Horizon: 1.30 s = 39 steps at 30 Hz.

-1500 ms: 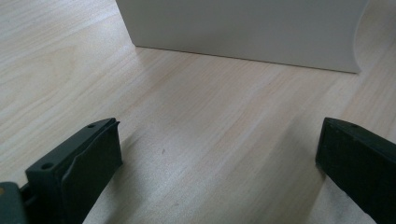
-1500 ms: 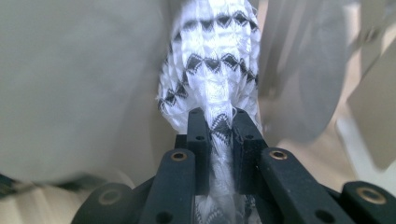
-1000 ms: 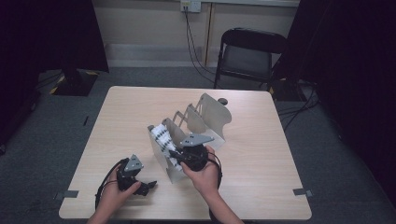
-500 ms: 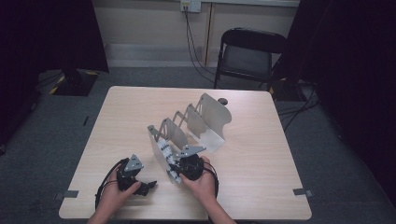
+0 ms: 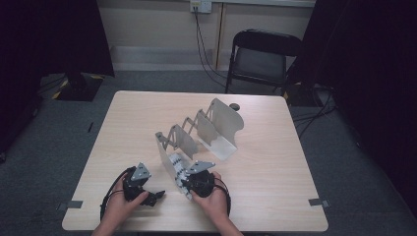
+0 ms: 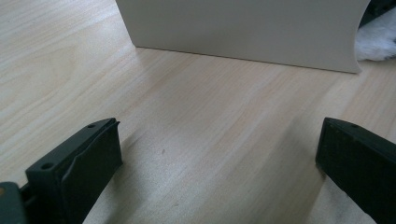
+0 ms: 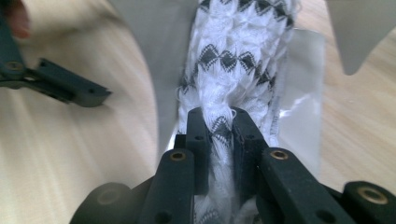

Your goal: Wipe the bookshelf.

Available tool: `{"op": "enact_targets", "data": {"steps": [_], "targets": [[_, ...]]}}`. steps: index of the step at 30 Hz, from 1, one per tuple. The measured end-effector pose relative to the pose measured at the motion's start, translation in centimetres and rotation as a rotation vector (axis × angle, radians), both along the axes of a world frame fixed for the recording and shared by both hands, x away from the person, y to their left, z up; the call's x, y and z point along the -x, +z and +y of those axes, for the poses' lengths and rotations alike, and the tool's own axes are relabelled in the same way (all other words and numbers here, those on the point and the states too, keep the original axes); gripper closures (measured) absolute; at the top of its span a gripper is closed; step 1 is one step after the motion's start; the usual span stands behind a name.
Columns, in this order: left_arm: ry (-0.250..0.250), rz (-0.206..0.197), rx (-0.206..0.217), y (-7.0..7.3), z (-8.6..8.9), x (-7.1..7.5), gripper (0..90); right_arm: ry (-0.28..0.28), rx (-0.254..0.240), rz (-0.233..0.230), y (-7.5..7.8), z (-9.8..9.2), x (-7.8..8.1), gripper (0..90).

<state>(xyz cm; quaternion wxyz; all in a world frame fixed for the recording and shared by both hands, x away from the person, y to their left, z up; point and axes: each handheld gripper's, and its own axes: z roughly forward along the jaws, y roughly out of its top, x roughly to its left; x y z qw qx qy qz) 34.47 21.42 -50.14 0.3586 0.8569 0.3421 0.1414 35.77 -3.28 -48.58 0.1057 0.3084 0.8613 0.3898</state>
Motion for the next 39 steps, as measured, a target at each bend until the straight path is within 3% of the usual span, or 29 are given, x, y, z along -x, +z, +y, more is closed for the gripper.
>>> {"op": "enact_targets", "data": {"steps": [6, 12, 24, 31, 36, 39], "targets": [[0.002, 0.000, 0.004, 0.0, 0.0, 0.0, 0.0, -0.086, -0.025, 0.018, -0.1, -0.8, -1.5, 79.4], [0.000, 0.000, 0.001, 0.0, 0.0, 0.0, 0.0, -0.141, 0.000, 0.002, 0.0, -1.8, -2.4, 79.5], [0.003, 0.001, 0.004, 0.0, -0.1, 0.0, 0.0, -0.182, -0.014, 0.028, 0.0, -4.6, -1.6, 79.5], [0.001, -0.003, -0.003, 0.0, -0.2, -0.1, 0.0, -0.160, -0.027, 0.044, 0.2, -5.3, -0.3, 79.4], [0.001, 0.003, 0.007, 0.0, -0.4, -0.1, 0.0, -0.093, -0.031, 0.053, 0.2, -3.4, 0.5, 79.4], [0.001, 0.003, 0.007, 0.0, -0.4, -0.1, 0.0, -0.054, -0.058, 0.071, 0.3, -2.1, 0.7, 79.3]]}}
